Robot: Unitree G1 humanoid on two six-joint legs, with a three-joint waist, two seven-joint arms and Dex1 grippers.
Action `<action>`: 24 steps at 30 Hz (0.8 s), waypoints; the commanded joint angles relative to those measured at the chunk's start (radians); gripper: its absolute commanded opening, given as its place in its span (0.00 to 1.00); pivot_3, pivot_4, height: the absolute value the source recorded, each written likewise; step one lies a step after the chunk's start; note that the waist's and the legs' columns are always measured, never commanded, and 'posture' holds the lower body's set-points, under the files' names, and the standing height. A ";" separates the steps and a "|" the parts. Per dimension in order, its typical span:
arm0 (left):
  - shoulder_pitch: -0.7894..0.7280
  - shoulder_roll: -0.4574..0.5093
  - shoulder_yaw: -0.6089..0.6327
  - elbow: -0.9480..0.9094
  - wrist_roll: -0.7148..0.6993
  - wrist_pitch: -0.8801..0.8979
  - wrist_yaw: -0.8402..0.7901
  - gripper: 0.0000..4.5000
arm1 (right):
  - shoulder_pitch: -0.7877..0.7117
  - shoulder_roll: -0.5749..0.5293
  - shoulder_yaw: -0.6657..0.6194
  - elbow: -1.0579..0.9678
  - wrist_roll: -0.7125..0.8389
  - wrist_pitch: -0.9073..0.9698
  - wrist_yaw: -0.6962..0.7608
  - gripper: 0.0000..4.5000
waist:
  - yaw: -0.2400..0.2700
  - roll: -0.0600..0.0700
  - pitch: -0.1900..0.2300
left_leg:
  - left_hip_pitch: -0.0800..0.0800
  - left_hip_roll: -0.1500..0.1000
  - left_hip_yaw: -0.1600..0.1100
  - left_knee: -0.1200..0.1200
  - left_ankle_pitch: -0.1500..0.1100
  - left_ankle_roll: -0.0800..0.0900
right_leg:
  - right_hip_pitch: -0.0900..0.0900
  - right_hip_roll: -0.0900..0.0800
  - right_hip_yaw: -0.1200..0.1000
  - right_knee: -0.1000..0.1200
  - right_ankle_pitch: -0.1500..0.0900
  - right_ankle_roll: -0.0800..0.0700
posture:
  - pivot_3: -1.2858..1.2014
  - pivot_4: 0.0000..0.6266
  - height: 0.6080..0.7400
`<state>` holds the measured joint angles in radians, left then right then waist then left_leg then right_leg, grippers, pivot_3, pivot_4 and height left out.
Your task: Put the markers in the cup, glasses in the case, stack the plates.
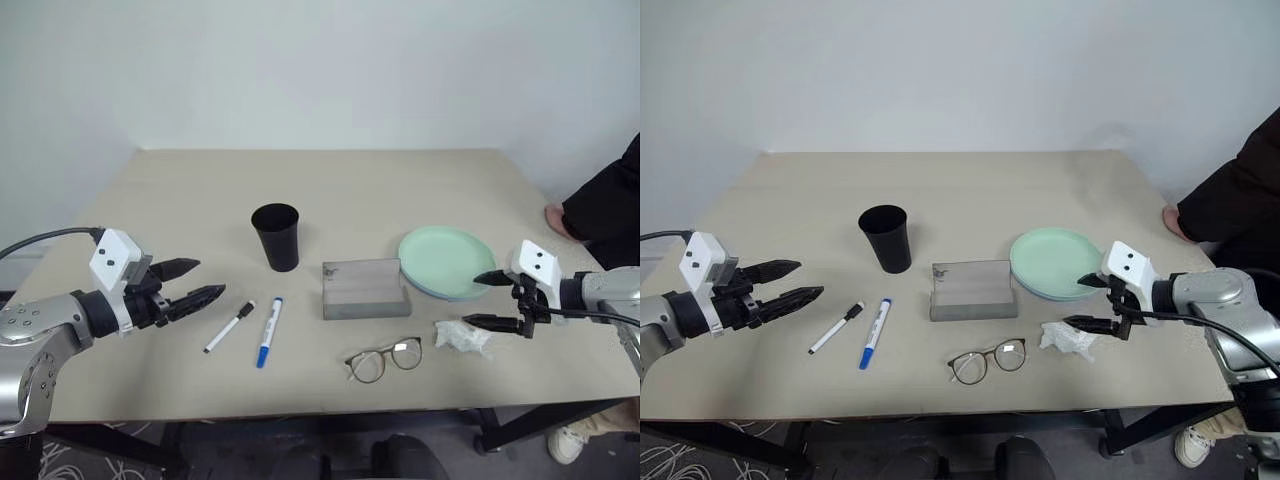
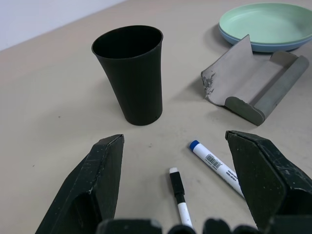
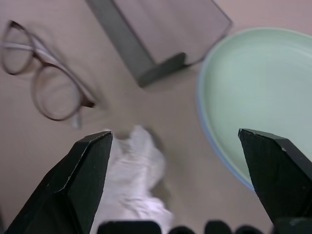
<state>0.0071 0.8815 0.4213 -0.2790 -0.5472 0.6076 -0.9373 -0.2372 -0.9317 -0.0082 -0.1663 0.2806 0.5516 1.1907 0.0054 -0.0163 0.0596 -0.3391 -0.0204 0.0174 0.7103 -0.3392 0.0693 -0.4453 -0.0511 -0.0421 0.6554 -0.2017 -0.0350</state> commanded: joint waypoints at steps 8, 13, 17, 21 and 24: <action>-0.028 0.019 0.014 -0.006 -0.005 -0.015 0.000 0.78 | 0.061 0.010 0.069 -0.035 -0.024 -0.025 -0.041 0.99 | 0.007 0.000 0.000 | -0.001 0.000 0.000 0.003 0.000 0.000 | 0.000 0.000 0.000 0.000 0.000 0.000 | 0.52 0.00 0.76; -0.022 0.016 0.018 -0.010 -0.006 -0.014 0.004 0.78 | 0.037 0.021 0.138 0.054 -0.121 -0.126 -0.085 0.99 | 0.007 0.000 0.000 | -0.001 0.000 0.000 0.003 0.000 0.000 | 0.000 0.000 0.000 0.000 0.000 0.000 | 0.52 0.00 0.76; -0.020 0.013 0.017 -0.012 -0.006 -0.014 0.006 0.78 | 0.009 0.049 0.171 0.114 -0.170 -0.182 -0.116 0.99 | 0.007 0.000 0.000 | -0.001 0.000 0.000 0.003 0.000 0.000 | 0.000 0.000 0.000 0.000 0.000 0.000 | 0.52 0.00 0.76; -0.024 0.011 0.020 -0.016 -0.009 -0.012 0.011 0.78 | -0.001 0.064 0.189 0.146 -0.189 -0.194 -0.120 0.96 | 0.007 0.000 0.000 | -0.001 0.000 0.000 0.003 0.000 -0.001 | 0.000 0.000 0.000 0.000 0.000 0.000 | 0.52 0.00 0.76; -0.029 0.011 0.018 -0.015 -0.010 -0.011 0.014 0.78 | -0.006 0.066 0.189 0.153 -0.185 -0.197 -0.110 0.79 | 0.007 0.000 0.000 | -0.001 0.000 0.000 0.003 0.000 -0.001 | 0.000 0.000 0.000 0.000 0.000 0.000 | 0.52 0.00 0.76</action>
<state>-0.0049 0.8853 0.4189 -0.2771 -0.5474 0.6069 -0.9303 -0.2229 -0.8661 0.1926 -0.0102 0.0981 0.3706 1.0784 0.0121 -0.0168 0.0595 -0.3403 -0.0205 0.0170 0.7134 -0.3390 0.0686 -0.4454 -0.0510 -0.0421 0.6556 -0.2017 -0.0350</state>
